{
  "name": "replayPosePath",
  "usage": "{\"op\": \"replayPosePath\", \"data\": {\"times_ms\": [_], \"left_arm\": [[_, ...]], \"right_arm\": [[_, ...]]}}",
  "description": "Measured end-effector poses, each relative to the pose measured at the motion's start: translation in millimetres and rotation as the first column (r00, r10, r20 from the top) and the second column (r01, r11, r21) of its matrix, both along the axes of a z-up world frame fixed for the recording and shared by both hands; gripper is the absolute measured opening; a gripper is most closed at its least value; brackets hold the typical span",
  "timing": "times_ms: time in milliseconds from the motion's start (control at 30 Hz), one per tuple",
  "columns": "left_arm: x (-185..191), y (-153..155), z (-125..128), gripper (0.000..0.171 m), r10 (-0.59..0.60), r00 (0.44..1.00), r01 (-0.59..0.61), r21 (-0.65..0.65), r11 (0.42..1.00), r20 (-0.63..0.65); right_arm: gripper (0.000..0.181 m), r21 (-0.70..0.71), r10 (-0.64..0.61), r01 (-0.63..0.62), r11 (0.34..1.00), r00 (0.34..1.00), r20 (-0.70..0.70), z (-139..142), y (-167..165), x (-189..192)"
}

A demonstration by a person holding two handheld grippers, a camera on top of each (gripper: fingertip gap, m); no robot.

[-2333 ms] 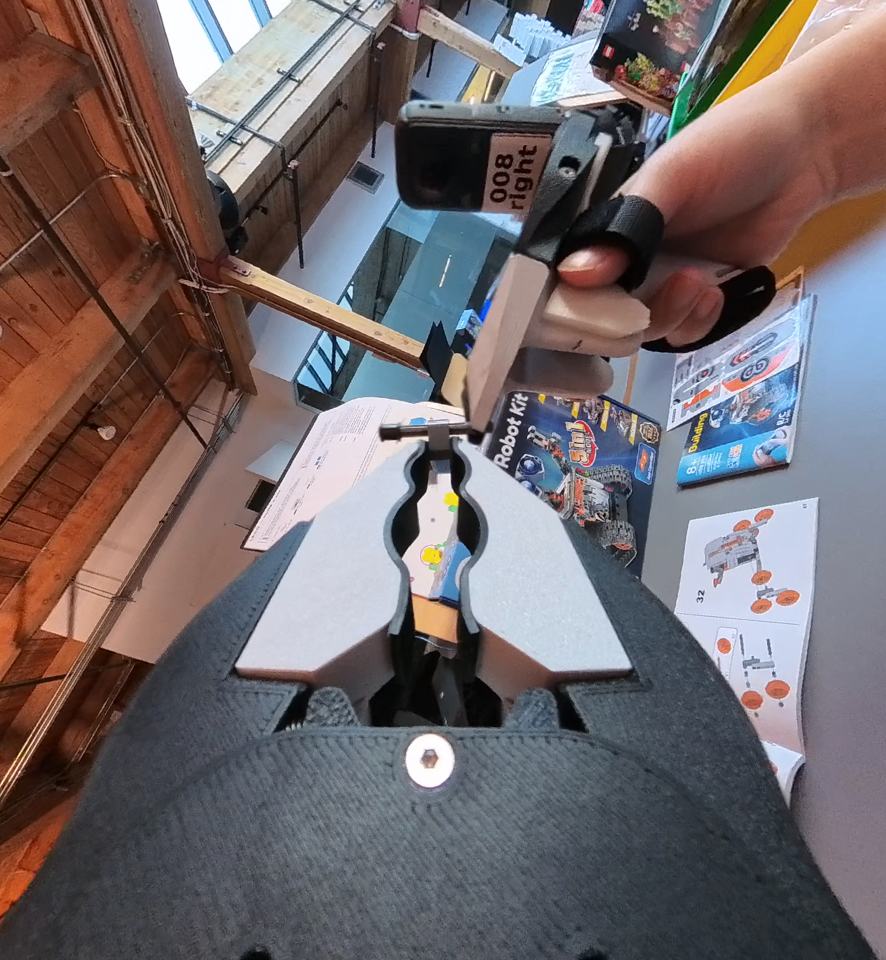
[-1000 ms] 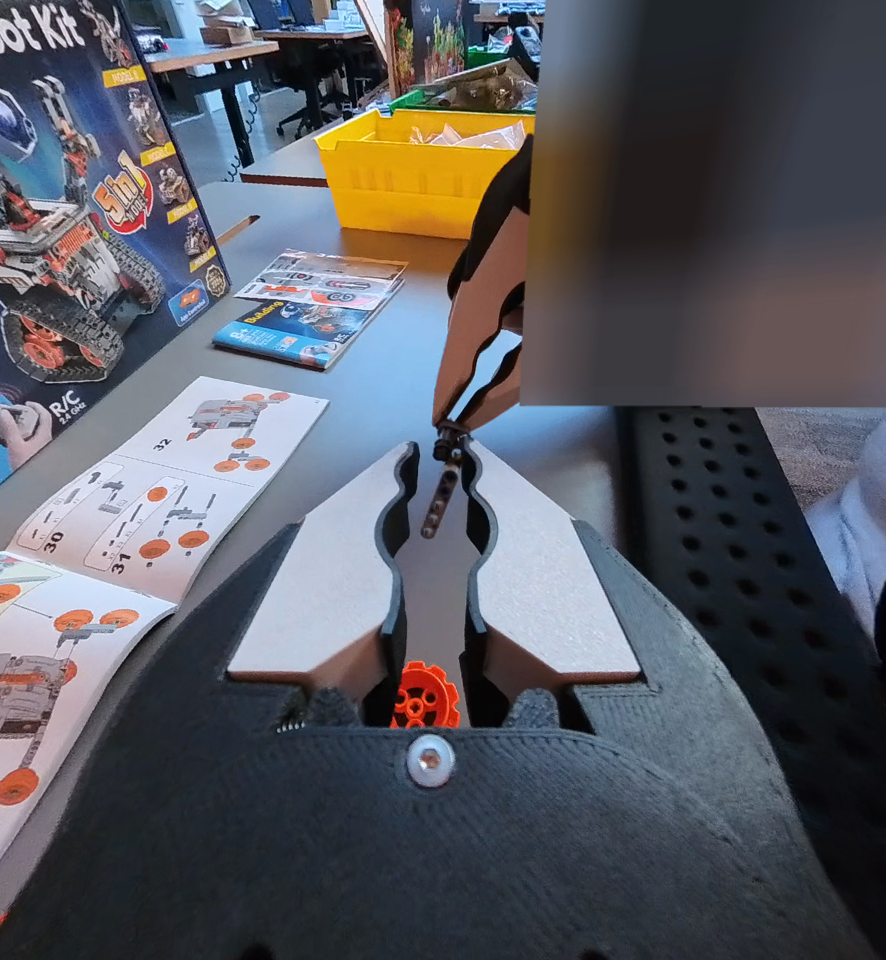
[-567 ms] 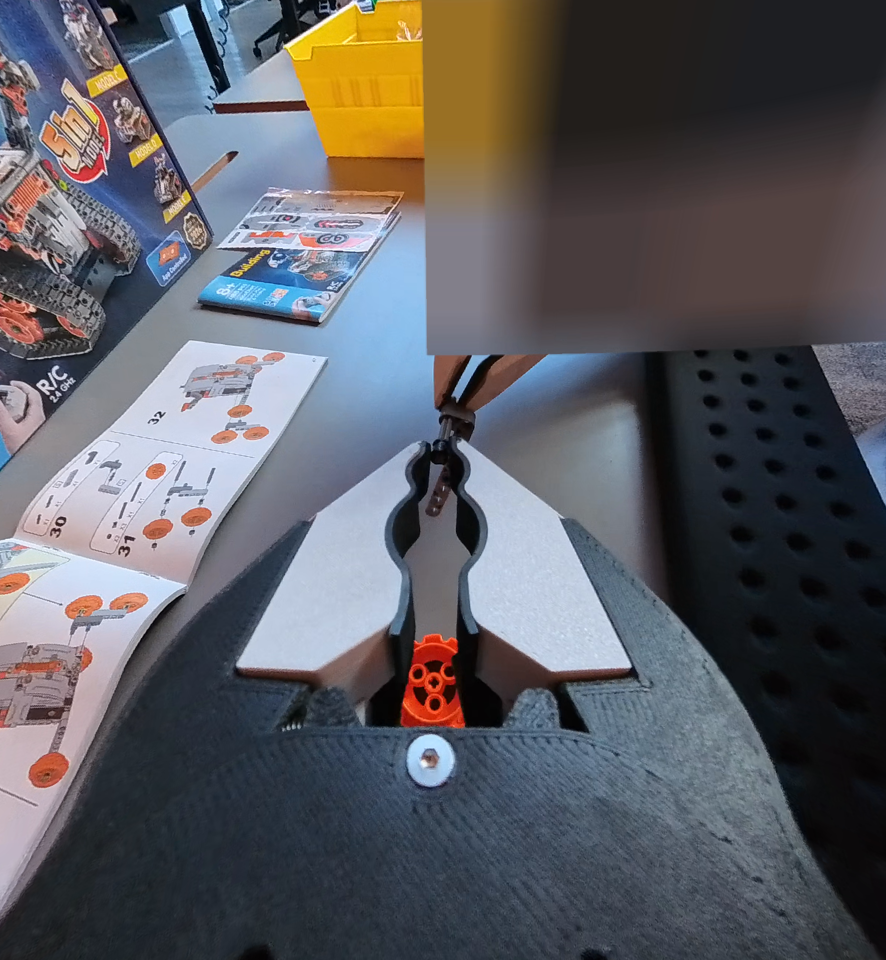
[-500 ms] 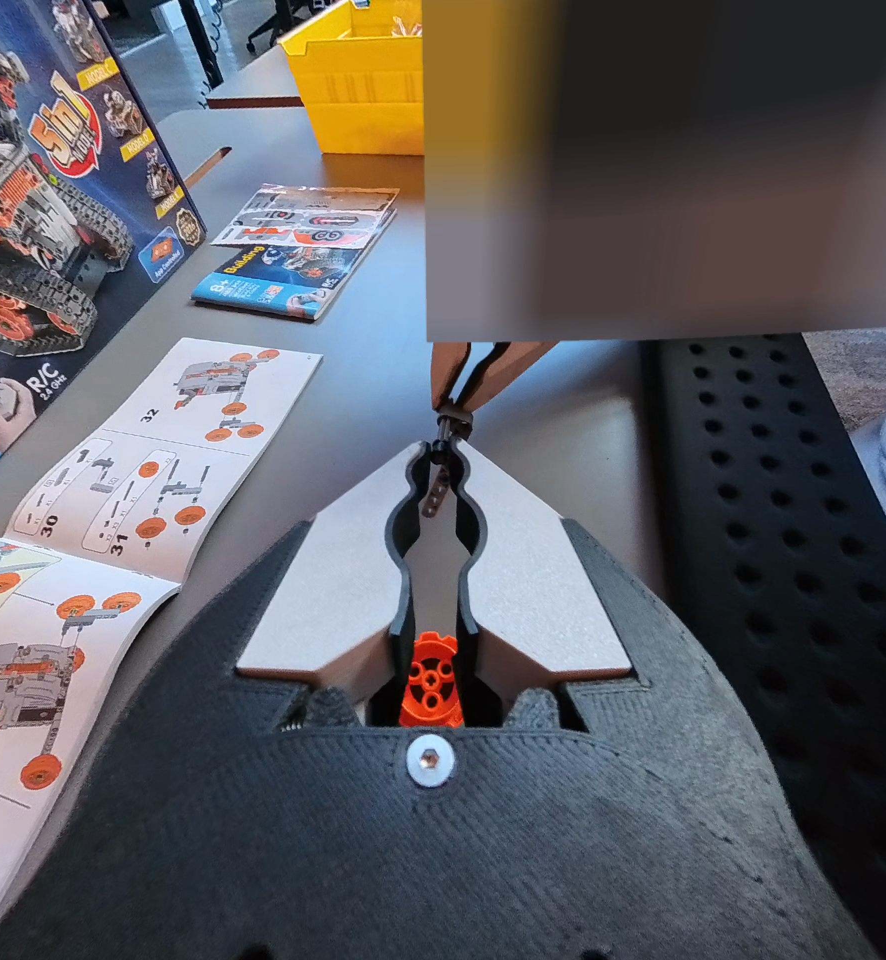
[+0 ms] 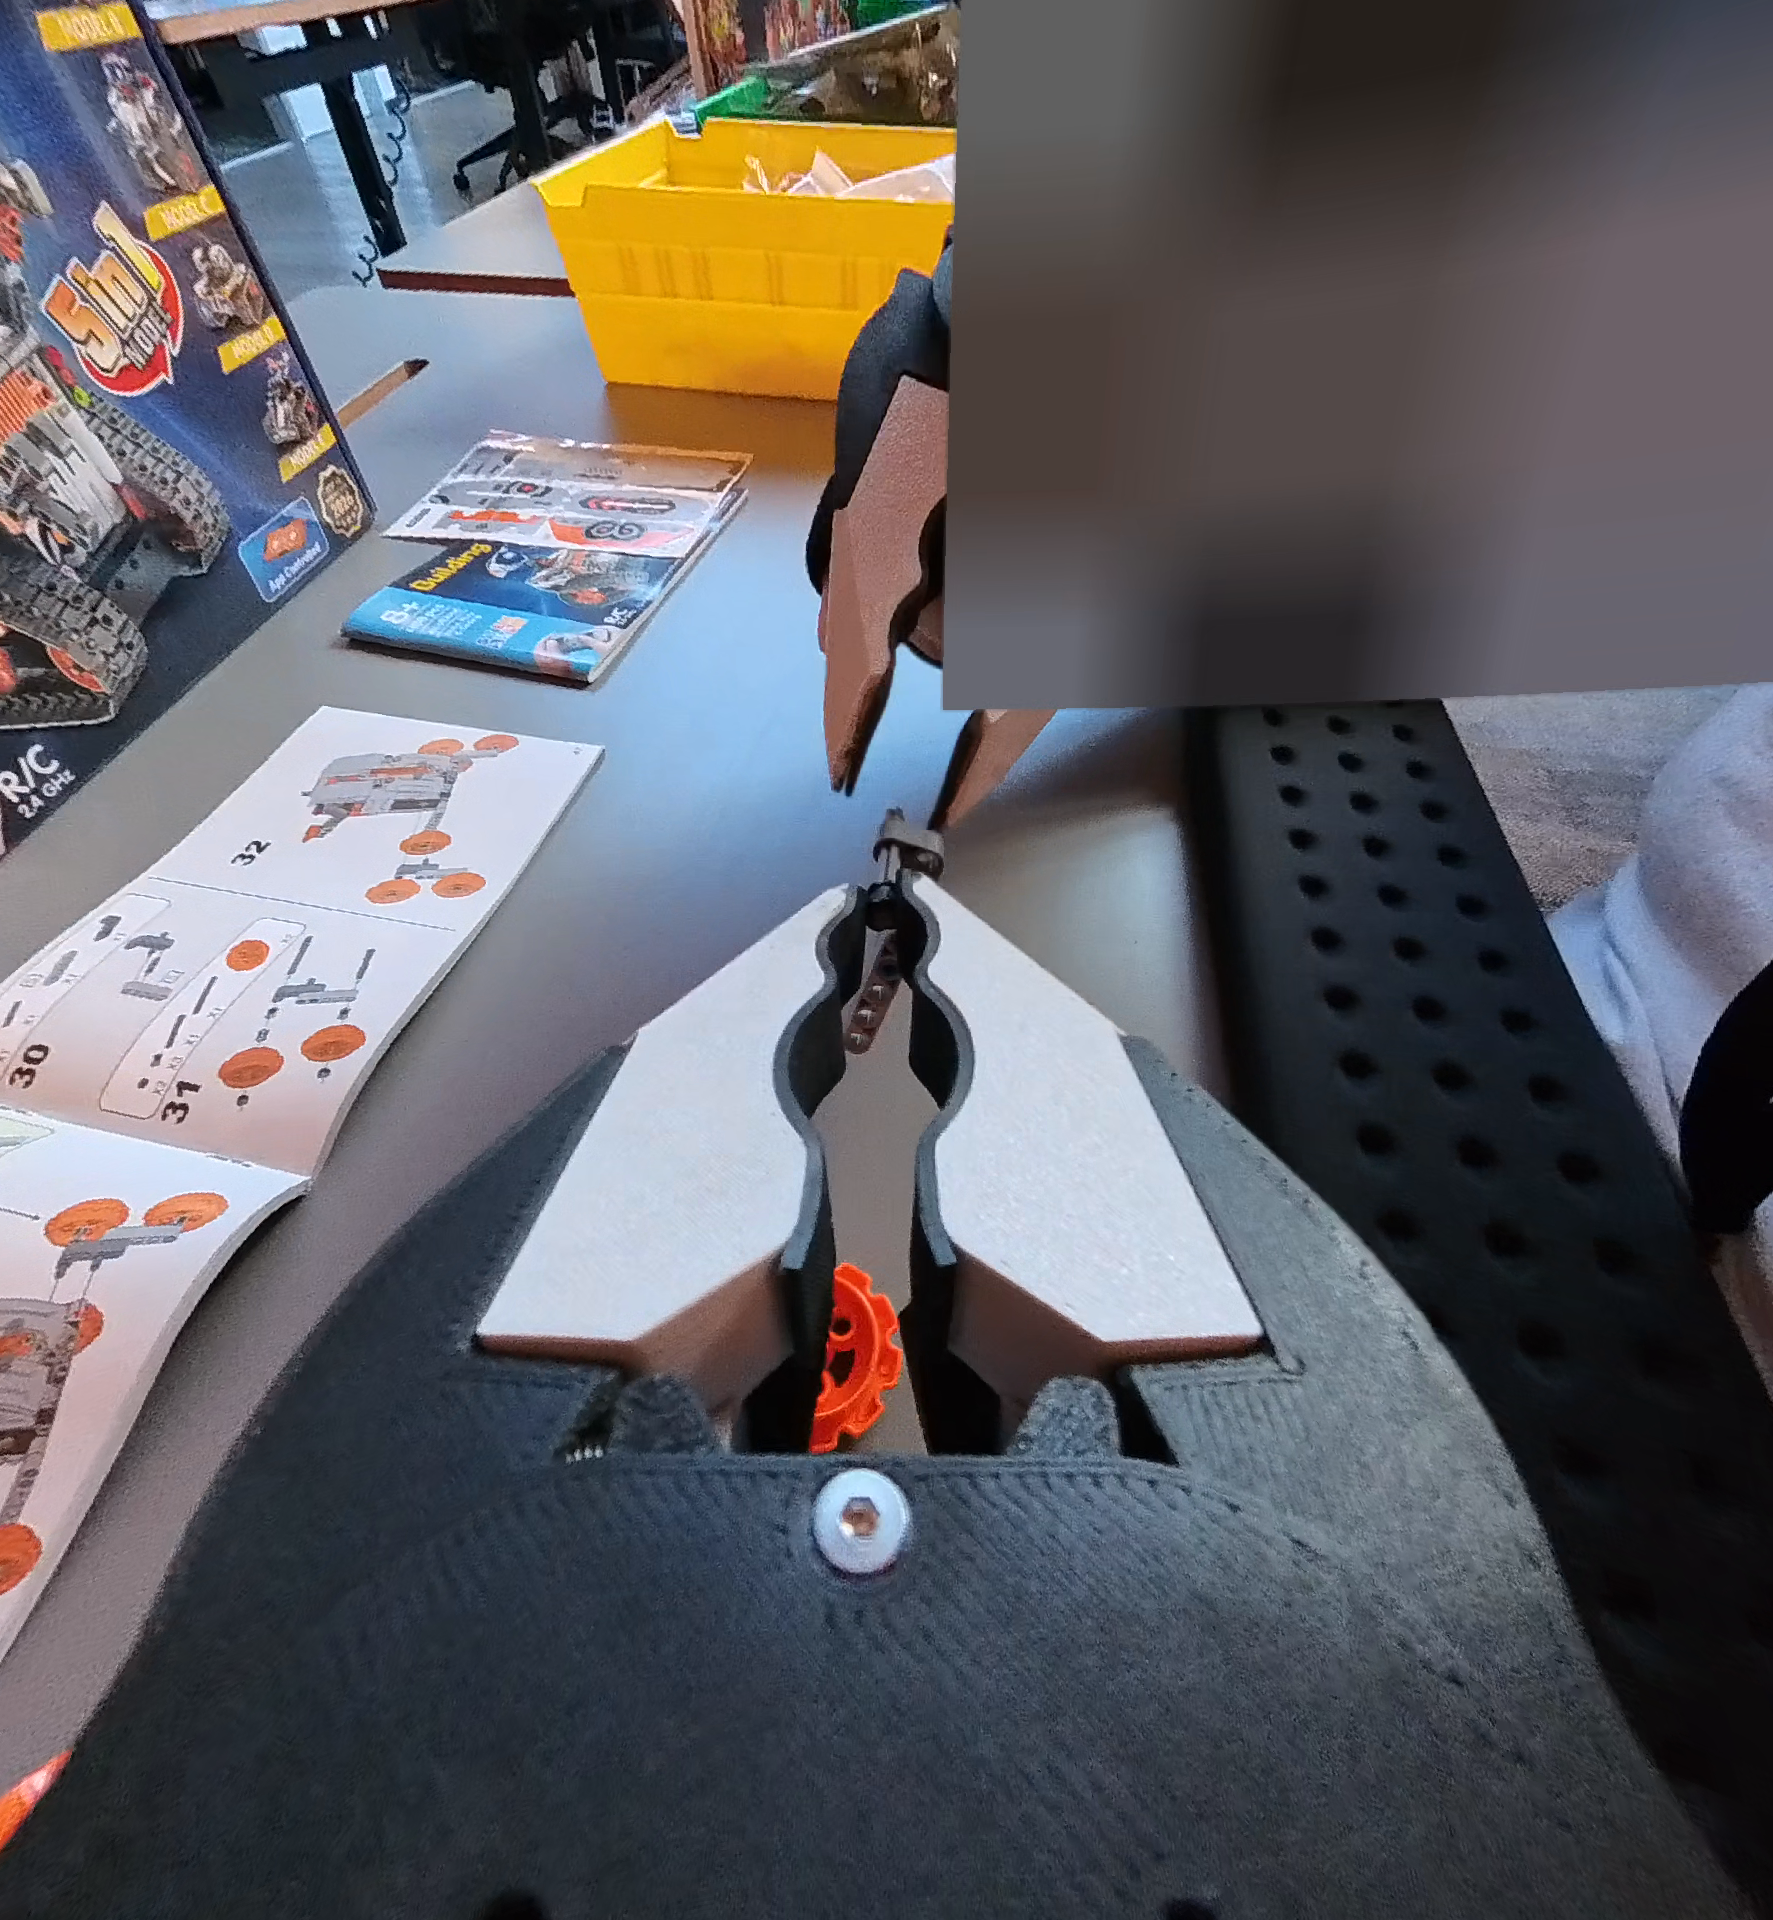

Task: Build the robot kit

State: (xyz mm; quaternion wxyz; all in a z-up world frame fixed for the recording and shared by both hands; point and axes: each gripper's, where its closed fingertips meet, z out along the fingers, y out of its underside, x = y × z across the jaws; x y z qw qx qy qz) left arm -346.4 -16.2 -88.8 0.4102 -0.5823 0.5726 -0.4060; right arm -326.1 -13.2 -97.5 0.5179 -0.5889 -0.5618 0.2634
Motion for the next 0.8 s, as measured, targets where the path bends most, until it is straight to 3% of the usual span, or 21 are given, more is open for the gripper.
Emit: {"op": "replayPosePath", "data": {"times_ms": [200, 367, 533, 800], "left_arm": [[1, -4, 2, 0.003, -0.009, 1.000, 0.009, 0.002, 1.000, 0.006], [1, -8, 3, 0.003, -0.022, 1.000, 0.023, -0.025, 0.999, 0.016], [0, -9, 2, 0.003, -0.030, 0.999, 0.030, -0.019, 0.999, 0.013], [-1, -15, -6, 0.004, -0.065, 0.998, 0.064, -0.037, 0.997, -0.003]], "right_arm": [[0.003, 0.012, 0.026, -0.026, 1.000, 0.999, 0.025, -2, -7, -5], [0.009, 0.026, 0.020, -0.021, 0.999, 0.999, 0.043, -6, -8, -7], [0.003, -0.004, 0.020, -0.020, 1.000, 0.996, 0.082, -11, -12, -8], [0.003, -0.036, -0.076, 0.078, 0.996, 0.996, 0.049, -14, -15, -6]]}}
